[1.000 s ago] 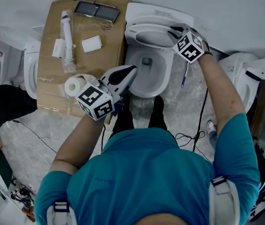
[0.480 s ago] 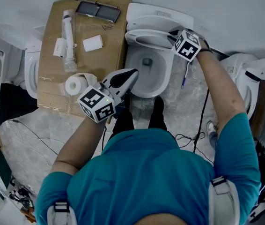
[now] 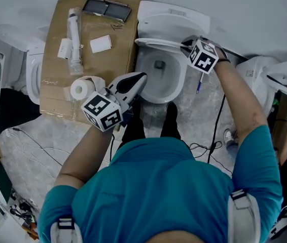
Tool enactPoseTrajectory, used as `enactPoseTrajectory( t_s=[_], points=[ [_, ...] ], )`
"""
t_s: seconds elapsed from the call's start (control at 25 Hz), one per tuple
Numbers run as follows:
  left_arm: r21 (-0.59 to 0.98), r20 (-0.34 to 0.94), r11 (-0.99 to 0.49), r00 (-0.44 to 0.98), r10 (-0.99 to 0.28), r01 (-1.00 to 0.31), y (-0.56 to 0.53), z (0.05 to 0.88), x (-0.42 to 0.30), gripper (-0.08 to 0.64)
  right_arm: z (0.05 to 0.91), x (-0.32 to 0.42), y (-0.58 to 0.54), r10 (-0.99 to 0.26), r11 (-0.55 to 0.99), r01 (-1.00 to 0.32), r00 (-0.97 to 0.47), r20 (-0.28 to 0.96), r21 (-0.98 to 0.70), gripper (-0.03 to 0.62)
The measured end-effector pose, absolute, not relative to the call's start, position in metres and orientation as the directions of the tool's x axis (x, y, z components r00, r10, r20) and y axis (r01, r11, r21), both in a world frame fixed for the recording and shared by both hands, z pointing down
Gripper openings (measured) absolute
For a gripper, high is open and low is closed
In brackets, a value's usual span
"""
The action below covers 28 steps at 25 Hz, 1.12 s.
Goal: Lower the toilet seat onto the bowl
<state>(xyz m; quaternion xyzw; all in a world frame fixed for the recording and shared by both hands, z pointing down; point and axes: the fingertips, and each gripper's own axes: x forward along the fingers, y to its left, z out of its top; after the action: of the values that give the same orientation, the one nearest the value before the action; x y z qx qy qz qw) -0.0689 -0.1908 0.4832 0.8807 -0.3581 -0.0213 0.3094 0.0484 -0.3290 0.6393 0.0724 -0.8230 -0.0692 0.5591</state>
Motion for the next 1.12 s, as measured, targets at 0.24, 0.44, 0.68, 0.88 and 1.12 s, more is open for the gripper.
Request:
enactPoseTrajectory(
  t_s=[0.24,0.44,0.68,0.88,1.12],
  points=[
    [0.562,0.190,-0.547,0.741,-0.644,-0.620,-0.183,0.486,-0.071,0.003,0.645,0.047,-0.300,-0.132,0.990,0.001,-0.364,0.922,0.142,0.041],
    [0.562,0.191,-0.547,0.741,-0.644,-0.621,-0.178,0.487,-0.072,0.003,0.650,0.046,-0.282,-0.096,0.993,0.024,-0.361,0.927,0.112,0.049],
    [0.558,0.202,-0.542,0.736,-0.646,-0.629,-0.172,0.491,-0.074,0.003,0.656,0.046,-0.261,-0.073,0.995,0.033,-0.371,0.926,0.092,0.057],
    [0.560,0.207,-0.535,0.732,-0.649,-0.633,-0.170,0.494,-0.076,0.003,0.661,0.046,-0.251,-0.061,0.996,0.041,-0.374,0.926,0.082,0.061],
    [0.563,0.208,-0.531,0.730,-0.651,-0.634,-0.167,0.496,-0.077,0.003,0.665,0.045,-0.239,-0.047,0.996,0.048,-0.374,0.926,0.069,0.066]
  ],
)
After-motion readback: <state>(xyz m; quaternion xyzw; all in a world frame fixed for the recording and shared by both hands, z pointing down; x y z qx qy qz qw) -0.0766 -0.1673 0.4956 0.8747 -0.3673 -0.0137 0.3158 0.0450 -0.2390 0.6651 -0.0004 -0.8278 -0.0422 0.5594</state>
